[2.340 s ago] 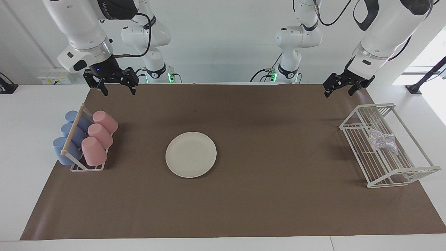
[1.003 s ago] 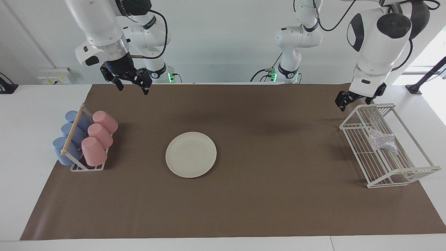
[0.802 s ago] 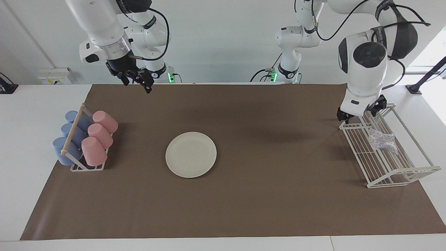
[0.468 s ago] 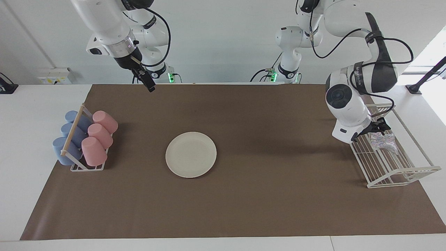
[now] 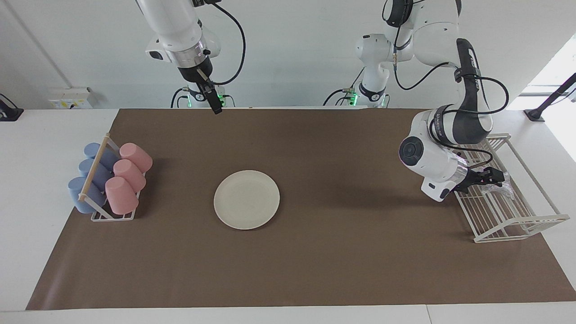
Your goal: Wipe plate with sponge
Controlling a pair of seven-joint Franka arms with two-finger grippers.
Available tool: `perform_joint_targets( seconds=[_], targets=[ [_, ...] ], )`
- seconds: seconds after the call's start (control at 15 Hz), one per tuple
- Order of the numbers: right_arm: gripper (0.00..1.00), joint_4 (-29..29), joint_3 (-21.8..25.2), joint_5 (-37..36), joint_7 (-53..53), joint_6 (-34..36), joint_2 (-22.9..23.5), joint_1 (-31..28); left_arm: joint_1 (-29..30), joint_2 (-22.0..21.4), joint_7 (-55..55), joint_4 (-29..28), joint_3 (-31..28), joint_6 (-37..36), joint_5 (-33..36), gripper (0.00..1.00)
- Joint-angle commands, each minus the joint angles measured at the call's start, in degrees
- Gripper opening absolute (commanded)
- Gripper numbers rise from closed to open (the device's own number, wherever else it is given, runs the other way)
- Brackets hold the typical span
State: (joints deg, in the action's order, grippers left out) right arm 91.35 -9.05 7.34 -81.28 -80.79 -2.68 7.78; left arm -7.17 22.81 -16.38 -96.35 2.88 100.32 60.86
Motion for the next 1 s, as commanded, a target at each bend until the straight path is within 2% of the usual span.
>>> perform_joint_targets(
  seconds=[0.0,0.2,0.33,0.47,0.53,0.6,0.94],
  targets=[
    [1.0,1.28,-0.18,0.31,-5.53,0.28,-1.45,-0.23,-0.12,-0.49,-2.94,-0.33,-0.06,-3.63,1.1,1.0],
    [1.0,1.81,-0.36,0.49,-9.15,0.1,-1.89,1.79,-0.21,-0.57,-4.54,-0.33,0.02,-3.73,0.93,0.98],
    [1.0,1.72,-0.36,0.49,-9.07,0.19,-1.89,1.89,-0.3,-0.49,-4.54,-0.33,0.02,-3.73,0.93,0.8],
    [1.0,1.72,-0.36,0.49,-9.51,0.19,-1.89,2.15,-0.21,-0.57,-4.62,-0.33,0.02,-3.82,0.84,0.34],
    [1.0,1.81,-0.36,0.49,-10.9,0.02,-1.89,2.5,-0.21,-0.57,-4.71,-0.33,0.02,-3.82,0.75,0.06],
    [1.0,2.16,-0.36,0.49,-12.22,0.01,-1.98,2.68,-0.21,-0.57,-4.97,-0.33,0.02,-3.64,0.49,0.0],
    [1.0,2.34,-0.36,0.57,-13.81,-0.16,-2.16,2.85,-0.3,-0.49,-8.76,0.11,0.11,-3.55,-0.04,0.0]
  ],
)
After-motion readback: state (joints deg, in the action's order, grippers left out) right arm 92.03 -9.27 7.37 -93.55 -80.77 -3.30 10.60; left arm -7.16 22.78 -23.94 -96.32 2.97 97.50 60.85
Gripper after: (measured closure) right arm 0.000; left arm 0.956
